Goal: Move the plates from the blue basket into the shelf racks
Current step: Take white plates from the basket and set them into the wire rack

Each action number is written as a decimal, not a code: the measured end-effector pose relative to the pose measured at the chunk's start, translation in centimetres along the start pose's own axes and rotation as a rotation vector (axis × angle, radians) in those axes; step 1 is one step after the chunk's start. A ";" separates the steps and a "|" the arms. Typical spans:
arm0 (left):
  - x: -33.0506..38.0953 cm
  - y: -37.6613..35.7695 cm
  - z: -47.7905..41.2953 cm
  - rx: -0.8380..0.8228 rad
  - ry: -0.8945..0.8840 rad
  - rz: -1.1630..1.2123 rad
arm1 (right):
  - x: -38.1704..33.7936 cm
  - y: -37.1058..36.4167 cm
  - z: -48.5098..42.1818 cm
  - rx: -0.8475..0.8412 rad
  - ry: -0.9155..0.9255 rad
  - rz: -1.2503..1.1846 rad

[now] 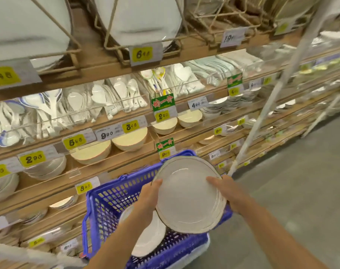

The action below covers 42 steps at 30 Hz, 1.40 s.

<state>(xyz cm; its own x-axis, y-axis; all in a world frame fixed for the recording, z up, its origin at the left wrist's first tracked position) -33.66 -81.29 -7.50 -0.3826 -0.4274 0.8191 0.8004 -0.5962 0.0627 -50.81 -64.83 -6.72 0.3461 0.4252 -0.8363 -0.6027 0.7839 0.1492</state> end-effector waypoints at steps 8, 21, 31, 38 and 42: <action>3.2 -14.7 4.6 -0.101 -0.141 -0.181 | -1.0 15.9 2.2 0.084 0.059 -0.110; 6.3 -34.8 7.0 -0.234 -0.141 -0.354 | -1.4 36.5 3.5 0.264 0.125 -0.147; 12.9 -38.6 2.4 -0.247 -0.220 -0.151 | -8.6 38.7 -3.0 0.221 0.185 -0.166; 20.1 -36.2 -2.6 -0.166 -0.340 -0.026 | -17.8 35.3 -10.2 0.095 0.320 -0.110; 24.6 -33.4 -3.7 -0.083 -0.419 0.039 | -23.2 32.4 -12.7 -0.013 0.416 -0.130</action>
<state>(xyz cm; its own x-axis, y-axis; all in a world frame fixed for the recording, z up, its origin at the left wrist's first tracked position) -71.49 -74.37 8.42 -0.1189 -0.1476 0.9819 0.7643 -0.6449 -0.0044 -87.45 -55.08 10.85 0.1025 0.1026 -0.9894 -0.5828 0.8123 0.0239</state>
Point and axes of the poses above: each hand's wrist, its own z-axis away from the middle knuckle, its own y-axis out of the back of the hand, x = y × z, the point moved 5 cm from there along -z, towards the middle knuckle, and after that the axes turned 2 degrees about x, right-handed, at the moved point
